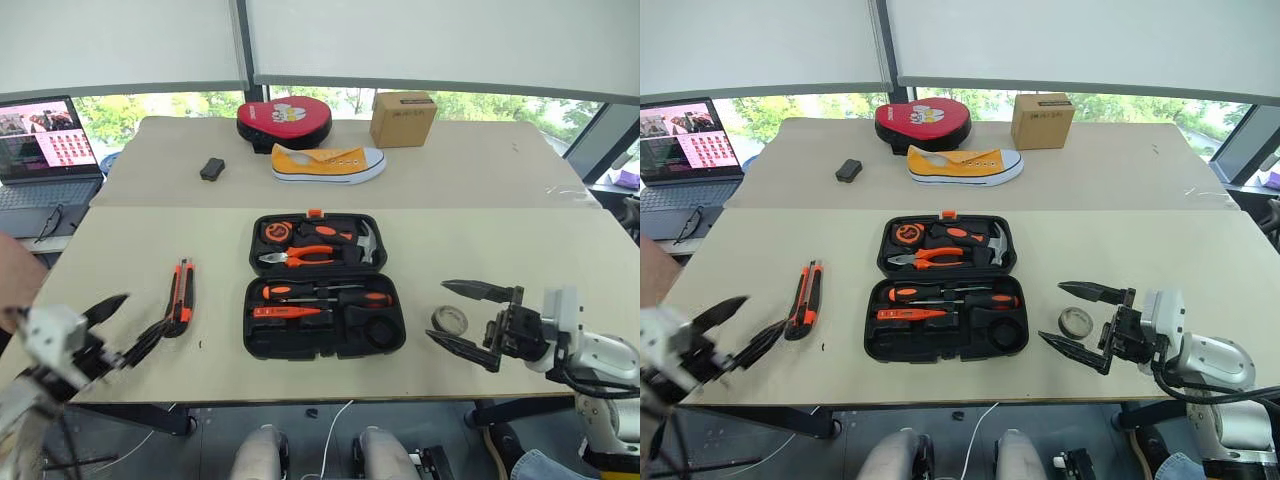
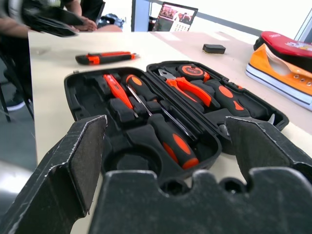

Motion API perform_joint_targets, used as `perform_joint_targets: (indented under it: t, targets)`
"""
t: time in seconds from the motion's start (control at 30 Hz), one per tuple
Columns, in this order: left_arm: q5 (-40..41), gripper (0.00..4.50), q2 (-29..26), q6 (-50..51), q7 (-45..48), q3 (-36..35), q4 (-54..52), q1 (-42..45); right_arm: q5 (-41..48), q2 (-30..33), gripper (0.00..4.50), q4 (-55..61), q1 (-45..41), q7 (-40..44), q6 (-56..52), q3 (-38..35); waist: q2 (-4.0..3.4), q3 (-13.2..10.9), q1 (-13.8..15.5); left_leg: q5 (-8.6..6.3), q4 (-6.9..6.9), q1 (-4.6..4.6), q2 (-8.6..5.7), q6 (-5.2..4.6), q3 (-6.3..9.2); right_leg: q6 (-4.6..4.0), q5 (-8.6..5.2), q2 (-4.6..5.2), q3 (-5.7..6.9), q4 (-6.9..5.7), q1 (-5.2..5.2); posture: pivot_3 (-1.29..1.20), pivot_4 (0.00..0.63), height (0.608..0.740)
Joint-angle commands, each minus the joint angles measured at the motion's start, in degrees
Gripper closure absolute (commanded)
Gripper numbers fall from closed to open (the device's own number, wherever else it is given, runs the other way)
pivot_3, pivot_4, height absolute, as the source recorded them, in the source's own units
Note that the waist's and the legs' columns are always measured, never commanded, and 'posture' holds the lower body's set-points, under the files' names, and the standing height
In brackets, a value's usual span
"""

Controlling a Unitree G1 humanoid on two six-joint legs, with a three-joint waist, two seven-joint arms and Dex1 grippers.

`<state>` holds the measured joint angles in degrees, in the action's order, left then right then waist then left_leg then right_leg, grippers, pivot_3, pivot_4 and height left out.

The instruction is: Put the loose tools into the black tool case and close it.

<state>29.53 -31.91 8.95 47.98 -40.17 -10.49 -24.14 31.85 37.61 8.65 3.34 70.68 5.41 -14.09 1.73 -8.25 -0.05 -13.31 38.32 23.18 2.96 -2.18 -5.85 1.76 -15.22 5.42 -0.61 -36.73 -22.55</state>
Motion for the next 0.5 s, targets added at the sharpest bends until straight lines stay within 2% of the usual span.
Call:
perform_joint_targets:
  t: [0.03, 0.13, 0.3, 0.4, 0.5]
  targets:
    - [1.38, 0.06, 0.22, 5.05, -3.84, -4.61, -1.66, -5.34, -1.2, -0.72, 0.0, -1.77, -1.26, 1.76, 4.22, 0.84, 0.03, 0.0, 0.27, -0.03, 0.0, 0.0, 0.01, 0.05, -0.01, -0.14, -0.08, 0.01, 0.01, 0.01, -0.13, 0.0, 0.15, 0.74]
    - [6.3, 0.06, -0.9, 14.14, -7.94, -3.45, -6.73, -4.43, 1.21, -0.2, 0.0, -1.1, -1.93, 2.03, 0.51, 1.74, 0.05, -0.02, 0.88, -0.22, 0.0, 0.04, -0.02, 0.38, -0.08, -0.2, -0.11, 0.09, -0.02, 0.02, -0.35, 0.0, 0.15, 0.74]
    - [13.45, 0.06, -3.33, 29.51, -18.7, 1.83, -14.1, 6.13, 2.27, -1.28, 0.0, 0.13, -5.29, 0.43, -1.11, 2.75, 0.09, -0.02, 1.48, -0.23, 0.0, 0.12, -0.06, 0.42, -0.08, -0.24, -0.05, 0.22, 0.06, -0.03, -0.42, 0.0, 0.15, 0.74]
    - [12.23, 0.06, -3.57, 35.63, -26.12, 7.45, -15.58, 14.29, 2.29, -2.23, 0.0, 1.04, -6.91, -0.61, -1.69, 3.59, 0.11, -0.01, 0.9, -0.21, 0.0, 0.1, -0.05, 0.42, -0.08, 0.1, 0.16, 0.07, -0.04, -0.03, -0.13, 0.0, 0.15, 0.74]
    - [8.97, 0.06, -1.98, 39.91, -34.06, 11.84, -13.91, 21.38, 2.05, -2.7, 0.0, 1.65, -7.27, -1.21, -2.05, 4.15, 0.12, -0.02, 0.5, 0.05, -0.06, 0.02, -0.05, -0.02, -0.03, 0.17, 0.19, -0.08, -0.05, -0.02, -0.03, 0.0, 0.15, 0.74]
